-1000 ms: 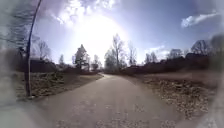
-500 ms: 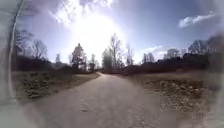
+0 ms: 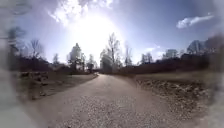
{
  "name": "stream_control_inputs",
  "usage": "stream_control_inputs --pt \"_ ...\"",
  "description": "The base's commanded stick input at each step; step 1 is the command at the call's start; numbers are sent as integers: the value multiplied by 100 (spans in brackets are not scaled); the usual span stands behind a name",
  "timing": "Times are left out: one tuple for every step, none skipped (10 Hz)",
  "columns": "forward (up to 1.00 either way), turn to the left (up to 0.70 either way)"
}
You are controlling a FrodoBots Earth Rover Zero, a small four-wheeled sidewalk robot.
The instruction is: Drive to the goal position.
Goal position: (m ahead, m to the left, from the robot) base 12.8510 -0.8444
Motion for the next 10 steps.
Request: stream_control_inputs --pt "100 0" --pt "100 0" --pt "100 0" --pt "100 27" --pt "100 27" --pt "100 2" --pt "100 0" --pt "100 0" --pt "100 0" --pt "100 0"
